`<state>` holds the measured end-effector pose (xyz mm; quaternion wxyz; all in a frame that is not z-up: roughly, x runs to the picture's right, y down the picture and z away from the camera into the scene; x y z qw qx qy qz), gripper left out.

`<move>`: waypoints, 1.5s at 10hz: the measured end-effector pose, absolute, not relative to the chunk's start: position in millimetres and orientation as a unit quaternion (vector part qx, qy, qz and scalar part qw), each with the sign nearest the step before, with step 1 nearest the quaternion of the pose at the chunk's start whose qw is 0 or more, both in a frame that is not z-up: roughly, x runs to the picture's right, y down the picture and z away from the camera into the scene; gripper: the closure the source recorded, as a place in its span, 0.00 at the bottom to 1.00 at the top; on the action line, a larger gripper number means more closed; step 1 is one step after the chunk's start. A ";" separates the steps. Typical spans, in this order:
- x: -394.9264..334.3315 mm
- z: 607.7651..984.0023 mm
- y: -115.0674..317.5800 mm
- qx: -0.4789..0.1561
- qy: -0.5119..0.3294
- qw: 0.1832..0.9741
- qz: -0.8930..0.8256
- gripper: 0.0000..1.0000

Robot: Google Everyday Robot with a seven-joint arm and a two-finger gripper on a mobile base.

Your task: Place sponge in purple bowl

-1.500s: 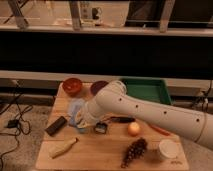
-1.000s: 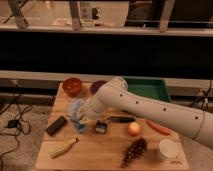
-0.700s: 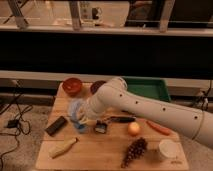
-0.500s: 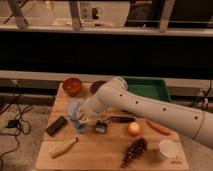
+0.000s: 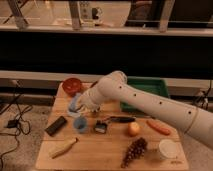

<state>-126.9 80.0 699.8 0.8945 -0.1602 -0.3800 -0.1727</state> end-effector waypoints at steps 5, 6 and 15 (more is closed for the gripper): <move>-125.5 744.0 48.4 -0.135 -0.386 0.899 -0.156 1.00; -125.6 744.1 48.4 -0.135 -0.386 0.899 -0.156 1.00; -109.3 797.5 18.0 -0.124 -0.356 0.918 -0.124 1.00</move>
